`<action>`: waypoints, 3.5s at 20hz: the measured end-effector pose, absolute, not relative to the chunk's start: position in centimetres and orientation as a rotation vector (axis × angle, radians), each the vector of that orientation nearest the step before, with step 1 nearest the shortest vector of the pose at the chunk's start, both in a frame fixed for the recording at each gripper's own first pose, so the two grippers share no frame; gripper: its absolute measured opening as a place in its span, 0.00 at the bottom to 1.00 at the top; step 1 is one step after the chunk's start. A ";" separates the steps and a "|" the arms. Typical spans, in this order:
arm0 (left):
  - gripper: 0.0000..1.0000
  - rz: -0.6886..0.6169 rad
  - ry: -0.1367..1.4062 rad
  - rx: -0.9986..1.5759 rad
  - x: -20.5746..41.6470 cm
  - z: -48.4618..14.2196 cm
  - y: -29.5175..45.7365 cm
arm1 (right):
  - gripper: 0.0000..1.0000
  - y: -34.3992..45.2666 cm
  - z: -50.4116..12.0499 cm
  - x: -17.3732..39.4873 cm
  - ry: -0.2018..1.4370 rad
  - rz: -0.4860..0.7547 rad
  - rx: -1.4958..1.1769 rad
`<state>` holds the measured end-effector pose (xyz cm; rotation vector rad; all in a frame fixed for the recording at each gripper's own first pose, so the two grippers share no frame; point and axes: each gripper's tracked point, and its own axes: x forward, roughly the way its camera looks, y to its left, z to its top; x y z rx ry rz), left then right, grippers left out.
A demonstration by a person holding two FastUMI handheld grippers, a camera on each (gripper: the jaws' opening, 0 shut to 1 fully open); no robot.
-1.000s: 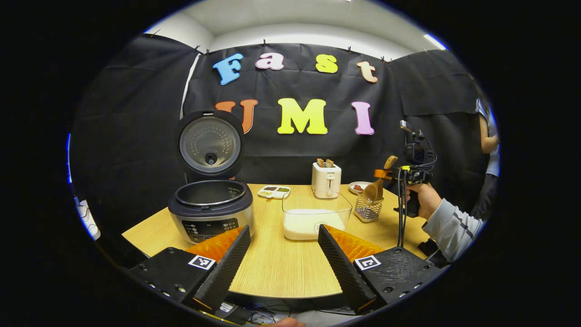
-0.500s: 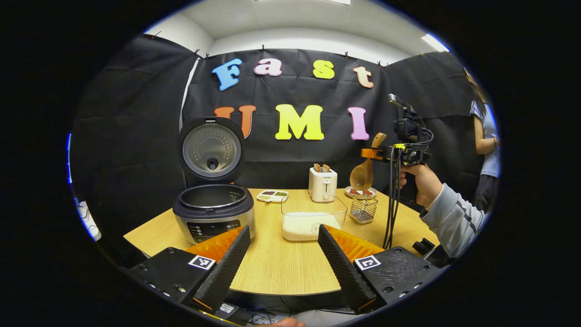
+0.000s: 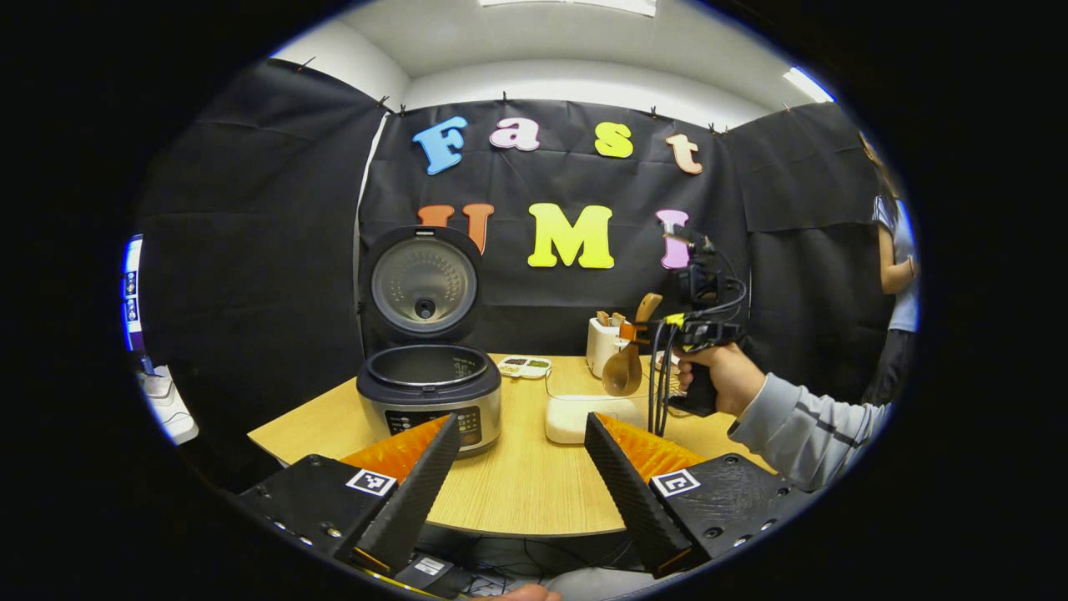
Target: Close the left gripper, press the button to open the rice cooker; take a wooden spoon from the chopstick holder with the right hand, scoop a spoonful of rice and pour it into the rice cooker, then put the wooden spoon back into the chopstick holder.
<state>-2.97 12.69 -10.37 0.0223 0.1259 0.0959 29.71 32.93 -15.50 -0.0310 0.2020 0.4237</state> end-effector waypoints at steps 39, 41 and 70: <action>0.96 0.047 0.189 0.023 -0.4 -12.3 10.7 | 0.12 30.6 -20.0 30.2 0.576 0.441 0.791; 0.96 0.045 0.193 0.022 -0.2 -12.4 10.5 | 0.11 29.3 -19.3 30.2 0.558 0.437 0.848; 0.96 0.127 0.175 -0.009 -4.4 -13.0 16.5 | 0.11 48.0 -7.3 24.8 0.637 0.781 0.886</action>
